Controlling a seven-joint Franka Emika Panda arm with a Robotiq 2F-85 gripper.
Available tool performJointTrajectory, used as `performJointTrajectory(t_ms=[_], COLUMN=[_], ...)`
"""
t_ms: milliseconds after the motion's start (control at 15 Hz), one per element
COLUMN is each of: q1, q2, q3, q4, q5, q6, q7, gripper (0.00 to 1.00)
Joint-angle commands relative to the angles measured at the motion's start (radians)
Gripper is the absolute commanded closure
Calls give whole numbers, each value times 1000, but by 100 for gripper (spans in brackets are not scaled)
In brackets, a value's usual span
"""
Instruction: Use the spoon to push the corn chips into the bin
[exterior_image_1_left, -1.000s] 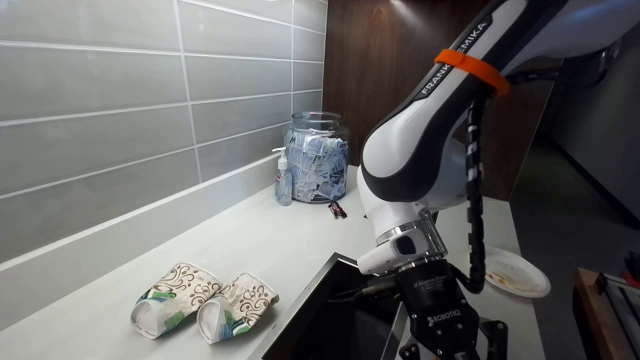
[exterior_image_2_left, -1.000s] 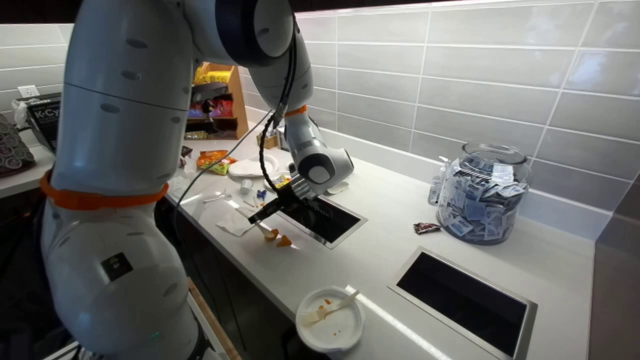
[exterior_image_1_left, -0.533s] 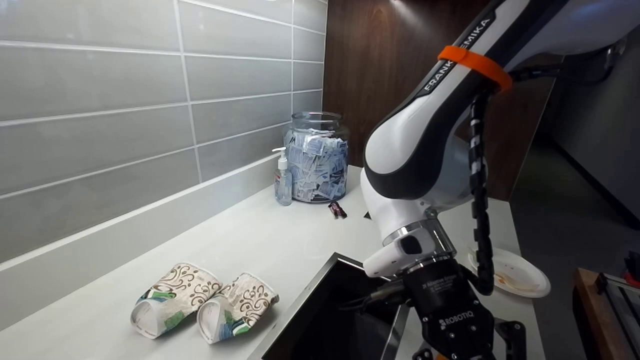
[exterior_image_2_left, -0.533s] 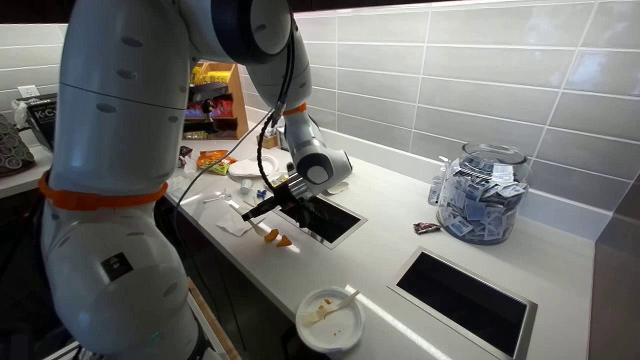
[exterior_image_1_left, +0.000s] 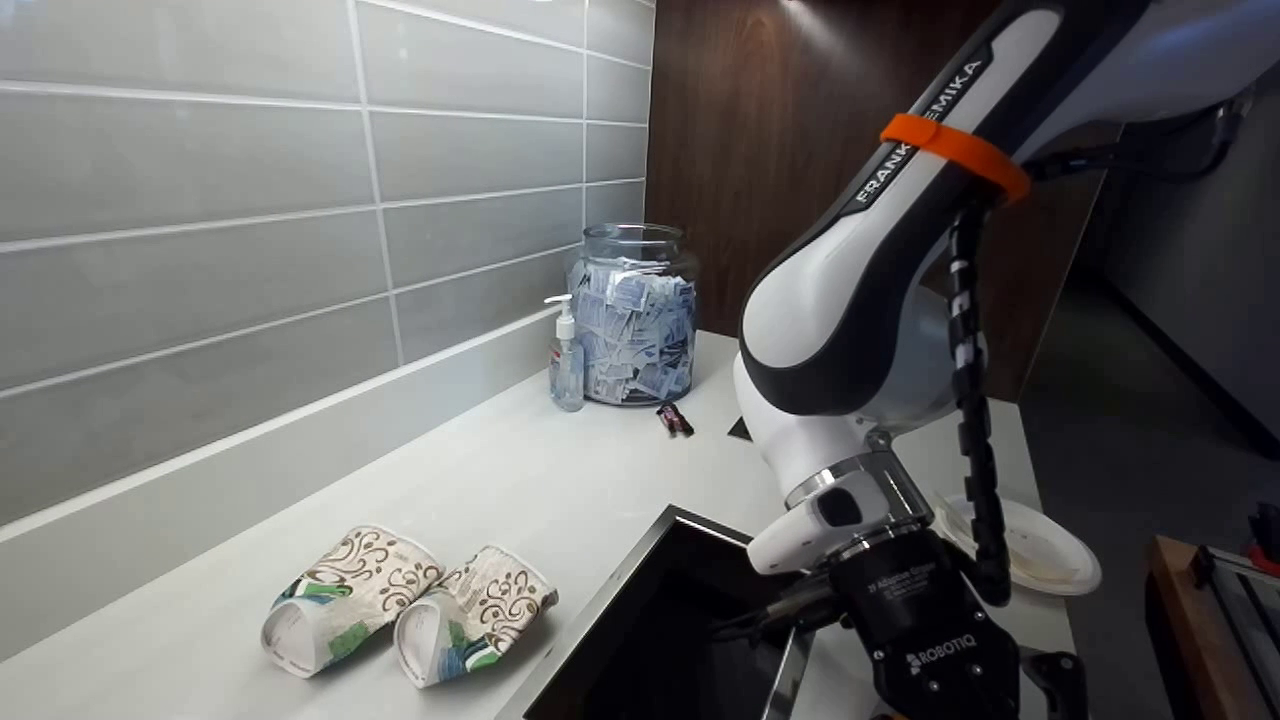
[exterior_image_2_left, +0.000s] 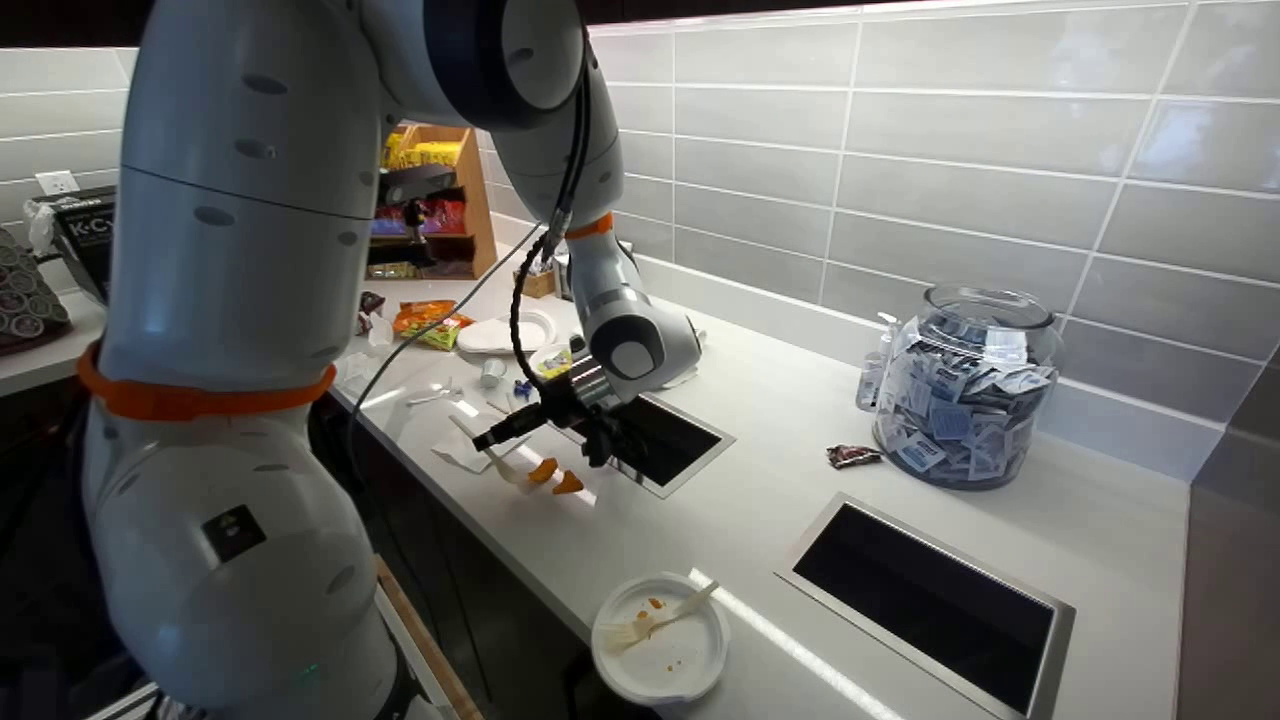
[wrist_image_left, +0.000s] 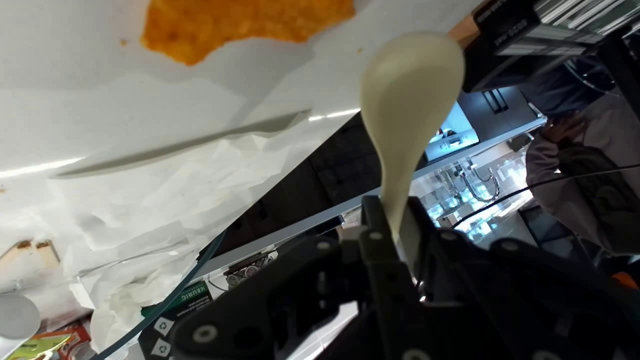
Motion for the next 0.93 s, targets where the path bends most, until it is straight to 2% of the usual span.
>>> performJointTrajectory(t_ms=[0,267,867], q1=[7,7,22], q2=[9,34,47], q3=[-5,-5,2], q4=[-5,13,32], q5=[0,-5,-23], q6=[13,7,85], q7=[-10,-8,-64], gripper=[97,97,97])
